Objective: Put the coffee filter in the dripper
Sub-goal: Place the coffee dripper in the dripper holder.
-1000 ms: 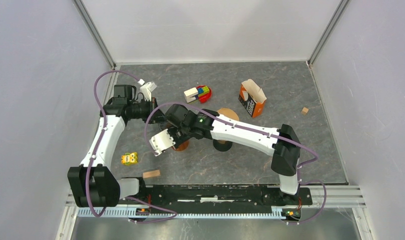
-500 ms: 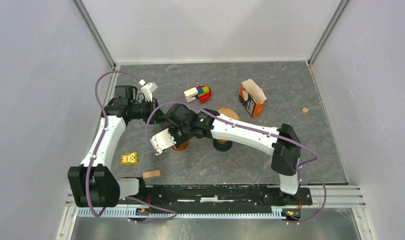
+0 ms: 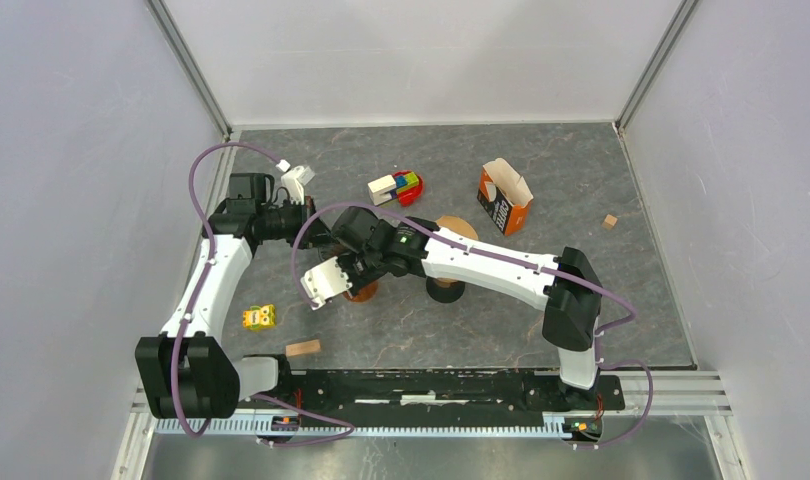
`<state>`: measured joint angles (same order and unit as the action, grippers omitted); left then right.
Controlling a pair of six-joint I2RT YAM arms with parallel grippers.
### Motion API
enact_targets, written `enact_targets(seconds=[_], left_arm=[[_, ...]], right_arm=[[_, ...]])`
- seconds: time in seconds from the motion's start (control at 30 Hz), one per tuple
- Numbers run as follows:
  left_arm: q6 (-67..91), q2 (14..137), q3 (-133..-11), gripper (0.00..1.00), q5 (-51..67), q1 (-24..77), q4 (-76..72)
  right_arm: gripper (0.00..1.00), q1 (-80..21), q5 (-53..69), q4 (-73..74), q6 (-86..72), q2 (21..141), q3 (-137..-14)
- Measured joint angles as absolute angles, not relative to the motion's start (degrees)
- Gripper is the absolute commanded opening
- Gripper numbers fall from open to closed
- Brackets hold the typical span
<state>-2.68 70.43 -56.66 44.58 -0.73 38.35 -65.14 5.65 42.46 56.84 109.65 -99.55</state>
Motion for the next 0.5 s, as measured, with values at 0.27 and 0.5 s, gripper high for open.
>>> enact_targets(seconds=[0.27,0.5], left_arm=[[-2.6,70.5,-56.7,0.02,44.3,-0.7,38.3],[-2.6,70.2,-56.5,0.02,44.1,-0.6,38.0]], right_arm=[[0.00,-65.1,5.8,42.9,56.7,110.1,-100.0],[0.18,-65.1,5.8,42.9,56.6,110.0,-100.1]])
